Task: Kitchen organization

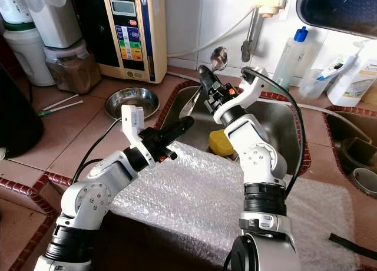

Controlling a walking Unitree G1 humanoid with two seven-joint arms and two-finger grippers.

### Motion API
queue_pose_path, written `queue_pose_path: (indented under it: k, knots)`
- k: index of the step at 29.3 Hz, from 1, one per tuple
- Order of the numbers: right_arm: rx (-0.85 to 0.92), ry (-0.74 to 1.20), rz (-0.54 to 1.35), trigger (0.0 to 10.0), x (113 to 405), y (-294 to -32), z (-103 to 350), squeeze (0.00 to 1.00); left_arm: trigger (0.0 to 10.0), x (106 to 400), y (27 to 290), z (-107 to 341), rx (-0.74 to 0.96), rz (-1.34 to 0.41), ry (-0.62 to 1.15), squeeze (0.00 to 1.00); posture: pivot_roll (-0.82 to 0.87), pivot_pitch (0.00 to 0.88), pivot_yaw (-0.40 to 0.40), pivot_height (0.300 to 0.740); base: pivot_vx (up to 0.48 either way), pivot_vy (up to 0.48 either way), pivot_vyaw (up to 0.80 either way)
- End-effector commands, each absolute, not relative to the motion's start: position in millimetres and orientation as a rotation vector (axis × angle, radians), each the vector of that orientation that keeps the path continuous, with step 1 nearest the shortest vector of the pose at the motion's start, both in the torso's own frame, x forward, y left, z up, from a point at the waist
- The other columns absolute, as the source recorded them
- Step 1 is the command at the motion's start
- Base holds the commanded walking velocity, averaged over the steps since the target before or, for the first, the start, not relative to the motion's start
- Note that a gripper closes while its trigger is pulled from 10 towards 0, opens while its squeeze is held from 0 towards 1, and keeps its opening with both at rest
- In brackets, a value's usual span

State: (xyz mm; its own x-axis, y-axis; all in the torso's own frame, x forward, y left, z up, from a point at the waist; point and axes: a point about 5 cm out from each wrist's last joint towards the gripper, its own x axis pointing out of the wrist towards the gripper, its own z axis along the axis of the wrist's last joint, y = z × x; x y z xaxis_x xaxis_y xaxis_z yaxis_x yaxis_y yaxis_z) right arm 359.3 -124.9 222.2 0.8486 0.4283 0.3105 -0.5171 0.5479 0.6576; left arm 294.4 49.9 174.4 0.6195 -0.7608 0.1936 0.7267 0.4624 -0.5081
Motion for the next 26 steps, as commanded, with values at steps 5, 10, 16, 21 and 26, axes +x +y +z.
queue_pose_path:
  k: [5, 10, 16, 21, 26]
  knots:
    - [0.789, -0.09, 0.479, 0.0, 361, -140, 211, 0.0, 10.0, 295, 54, 187, -0.581, -0.917, -0.01, 0.0, 0.02, 0.0, 0.012, 0.74, 0.0, 0.0, 0.0]
    - [0.779, -0.091, 0.479, 0.0, 361, -140, 212, 0.0, 10.0, 295, 54, 185, -0.589, -0.911, 0.002, 1.0, 0.02, 0.0, 0.011, 0.74, 0.0, 0.0, 0.0]
    - [0.746, -0.101, 0.466, 0.0, 362, -142, 212, 0.0, 10.0, 297, 56, 183, -0.586, -0.886, 0.009, 1.0, 0.02, 0.0, 0.01, 0.74, 0.0, 0.0, 0.0]
    - [0.672, -0.13, 0.436, 0.0, 364, -146, 216, 0.0, 10.0, 297, 57, 181, -0.575, -0.875, 0.017, 1.0, 0.02, 0.0, 0.012, 0.74, 0.0, 0.0, 0.0]
    - [0.464, -0.161, 0.367, 0.0, 368, -153, 215, 0.0, 10.0, 300, 63, 175, -0.533, -0.829, 0.021, 1.0, 0.02, 0.0, 0.01, 0.74, 0.0, 0.0, 0.0]
